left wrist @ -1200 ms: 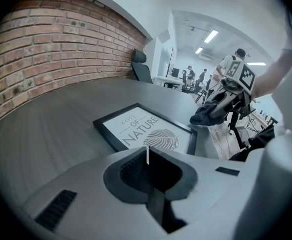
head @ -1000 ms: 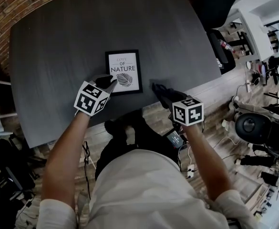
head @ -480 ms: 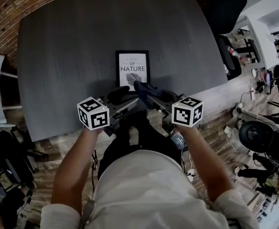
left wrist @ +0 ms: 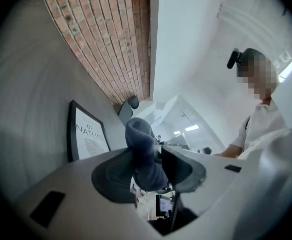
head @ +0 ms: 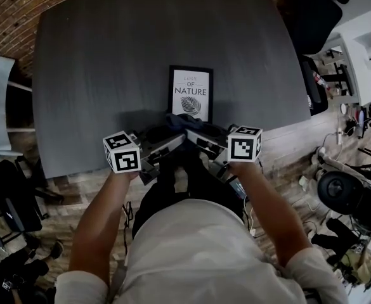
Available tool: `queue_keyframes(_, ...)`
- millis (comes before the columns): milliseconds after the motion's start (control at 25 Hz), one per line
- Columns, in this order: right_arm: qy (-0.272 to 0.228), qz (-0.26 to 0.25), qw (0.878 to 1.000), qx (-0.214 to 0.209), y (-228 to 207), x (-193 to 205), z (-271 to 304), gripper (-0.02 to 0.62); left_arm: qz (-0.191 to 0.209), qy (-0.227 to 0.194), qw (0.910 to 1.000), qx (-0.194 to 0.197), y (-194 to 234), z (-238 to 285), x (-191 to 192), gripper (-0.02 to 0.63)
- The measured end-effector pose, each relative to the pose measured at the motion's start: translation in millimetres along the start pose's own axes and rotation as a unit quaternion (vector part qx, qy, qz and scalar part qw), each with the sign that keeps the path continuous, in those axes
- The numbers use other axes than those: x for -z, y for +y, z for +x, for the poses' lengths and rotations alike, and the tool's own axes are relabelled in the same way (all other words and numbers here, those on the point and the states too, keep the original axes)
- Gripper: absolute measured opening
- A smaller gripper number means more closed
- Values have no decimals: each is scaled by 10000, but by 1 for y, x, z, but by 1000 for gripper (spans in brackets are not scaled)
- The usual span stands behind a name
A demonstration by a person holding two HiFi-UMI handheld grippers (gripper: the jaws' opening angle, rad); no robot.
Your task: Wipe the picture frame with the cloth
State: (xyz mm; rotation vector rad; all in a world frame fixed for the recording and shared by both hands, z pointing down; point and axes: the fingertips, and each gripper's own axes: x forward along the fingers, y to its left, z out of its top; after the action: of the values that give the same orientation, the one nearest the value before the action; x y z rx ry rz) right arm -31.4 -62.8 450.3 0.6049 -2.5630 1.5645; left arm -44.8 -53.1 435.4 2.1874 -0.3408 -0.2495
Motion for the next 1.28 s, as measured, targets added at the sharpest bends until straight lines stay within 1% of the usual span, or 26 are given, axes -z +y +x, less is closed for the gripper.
queue_keyframes(80,-68,267,9994,-204,2,0,3,120,-81,-110,9999,23,0,-4,-3,152)
queue_keyframes(160,-153,550,9973,-457,9,-2,8,120,-270,-267,9992,138,-1,-11,-7,152)
queue_keyframes(240,-203,772,9949,-618,12,-3,13,120,-365,-374,9984,204,-1,-15,-10,153)
queue_keyframes(360,-322,1079,9905,-795,14,-6,17,121,-426,-500,9977,190,2,-20,-14,152)
queue_keyframes(440,-410,1261,9868,-931,17,-7,19,127,-492,-563,9971,142,4,-23,-15,122)
queue_keyframes(480,-431,1295,9858,-975,18,-8,20,143,-529,-579,9969,103,6,-24,-16,89)
queue_keyframes(640,-468,1230,9872,-899,12,-10,20,199,-576,-648,9962,-17,12,-27,-17,69)
queue_keyframes(720,-450,1223,9882,-798,8,-11,18,198,-571,-670,9961,-59,14,-28,-17,69)
queue_keyframes(760,-410,1214,9889,-754,6,-10,18,183,-563,-650,9963,-72,14,-29,-17,69)
queue_keyframes(800,-368,1199,9894,-726,5,-9,17,153,-558,-624,9965,-75,14,-28,-16,69)
queue_keyframes(880,-352,1197,9894,-741,5,-8,18,134,-590,-624,9963,-27,13,-27,-14,71)
queue_keyframes(920,-375,1220,9888,-775,6,-9,20,129,-631,-642,9959,23,11,-27,-14,84)
queue_keyframes(960,-403,1254,9880,-812,7,-9,21,128,-675,-639,9956,80,9,-25,-13,128)
queue_keyframes(1000,-430,1290,9871,-850,9,-10,23,127,-710,-598,9956,131,7,-22,-11,190)
queue_keyframes(1040,-457,1328,9860,-894,10,-11,24,127,-732,-531,9958,157,6,-20,-8,229)
queue_keyframes(1080,-486,1366,9849,-949,12,-12,26,127,-746,-473,9960,154,7,-18,-6,230)
queue_keyframes(1160,-546,1443,9824,-1057,14,-14,27,127,-774,-457,9959,116,10,-18,-5,179)
queue_keyframes(1280,-567,1500,9808,-1111,14,-16,27,134,-690,-447,9966,65,12,-20,-7,153)
